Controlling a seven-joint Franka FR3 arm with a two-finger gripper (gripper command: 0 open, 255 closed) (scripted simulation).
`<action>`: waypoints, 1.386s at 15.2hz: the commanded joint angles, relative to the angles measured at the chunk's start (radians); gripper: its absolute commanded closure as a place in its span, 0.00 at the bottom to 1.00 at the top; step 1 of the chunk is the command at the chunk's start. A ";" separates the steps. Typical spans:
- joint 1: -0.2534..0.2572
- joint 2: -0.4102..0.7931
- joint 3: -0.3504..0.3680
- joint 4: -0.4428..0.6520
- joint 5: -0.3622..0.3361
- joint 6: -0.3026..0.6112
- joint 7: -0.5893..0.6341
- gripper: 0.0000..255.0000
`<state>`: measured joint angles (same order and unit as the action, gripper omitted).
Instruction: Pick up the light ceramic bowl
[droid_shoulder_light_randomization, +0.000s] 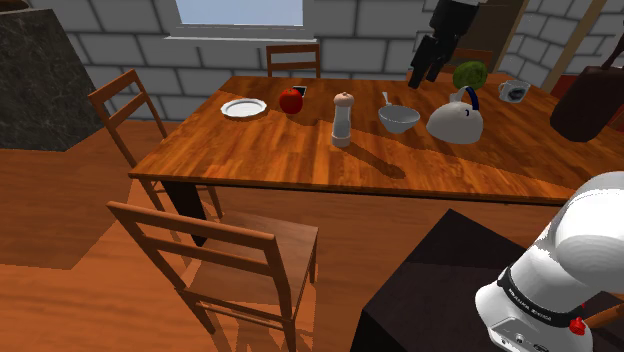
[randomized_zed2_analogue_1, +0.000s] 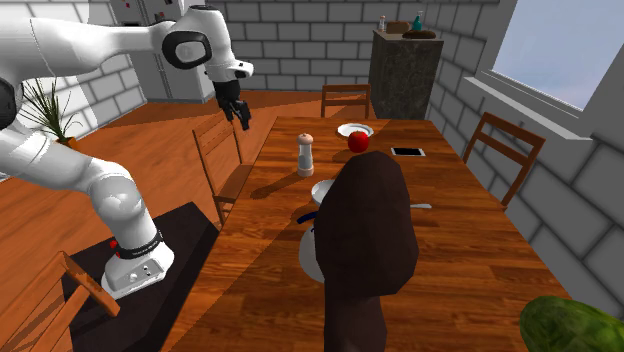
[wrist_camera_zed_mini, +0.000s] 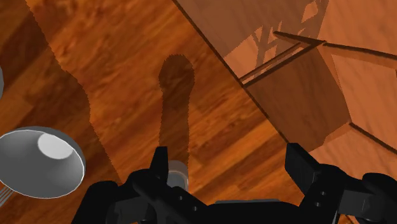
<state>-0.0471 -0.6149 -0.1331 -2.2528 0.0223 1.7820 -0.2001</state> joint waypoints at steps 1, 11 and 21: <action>-0.009 0.050 -0.035 0.018 -0.005 0.027 -0.034 0.00; -0.040 0.344 -0.207 0.168 0.037 0.133 -0.217 0.00; -0.105 0.711 -0.333 0.436 0.205 0.148 -0.427 0.00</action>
<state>-0.1425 0.0559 -0.4574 -1.8520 0.2064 1.9362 -0.6063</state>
